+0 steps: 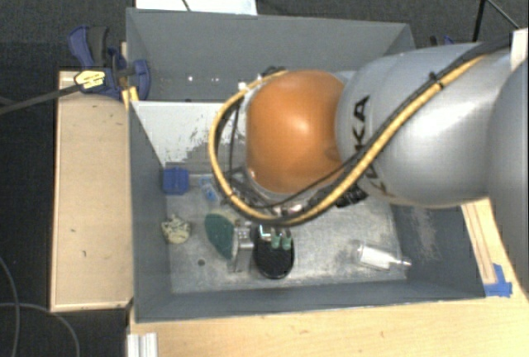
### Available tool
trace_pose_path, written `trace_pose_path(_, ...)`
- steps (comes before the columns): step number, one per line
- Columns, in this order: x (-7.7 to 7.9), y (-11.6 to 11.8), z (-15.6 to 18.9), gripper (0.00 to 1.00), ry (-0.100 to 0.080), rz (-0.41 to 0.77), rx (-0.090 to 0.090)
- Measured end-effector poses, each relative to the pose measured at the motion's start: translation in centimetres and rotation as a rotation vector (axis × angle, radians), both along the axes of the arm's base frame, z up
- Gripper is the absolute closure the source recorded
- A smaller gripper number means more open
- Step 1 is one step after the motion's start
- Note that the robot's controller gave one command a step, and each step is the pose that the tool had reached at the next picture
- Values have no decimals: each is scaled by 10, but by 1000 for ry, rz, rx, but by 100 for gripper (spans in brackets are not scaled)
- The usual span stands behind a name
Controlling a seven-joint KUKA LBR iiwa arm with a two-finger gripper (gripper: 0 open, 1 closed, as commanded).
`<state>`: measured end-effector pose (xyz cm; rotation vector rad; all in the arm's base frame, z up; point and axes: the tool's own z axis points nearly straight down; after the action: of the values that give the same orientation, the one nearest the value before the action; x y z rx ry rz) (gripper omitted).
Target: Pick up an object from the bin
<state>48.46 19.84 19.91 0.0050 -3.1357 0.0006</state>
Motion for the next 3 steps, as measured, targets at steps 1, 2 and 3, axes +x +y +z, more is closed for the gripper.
trace_pose_path(1,19,-44,-131,0,-6,-247,-2)
trace_pose_path(2,-8,4,-99,0,-9,-451,1)
trace_pose_path(3,35,53,-77,0,-14,-202,3)
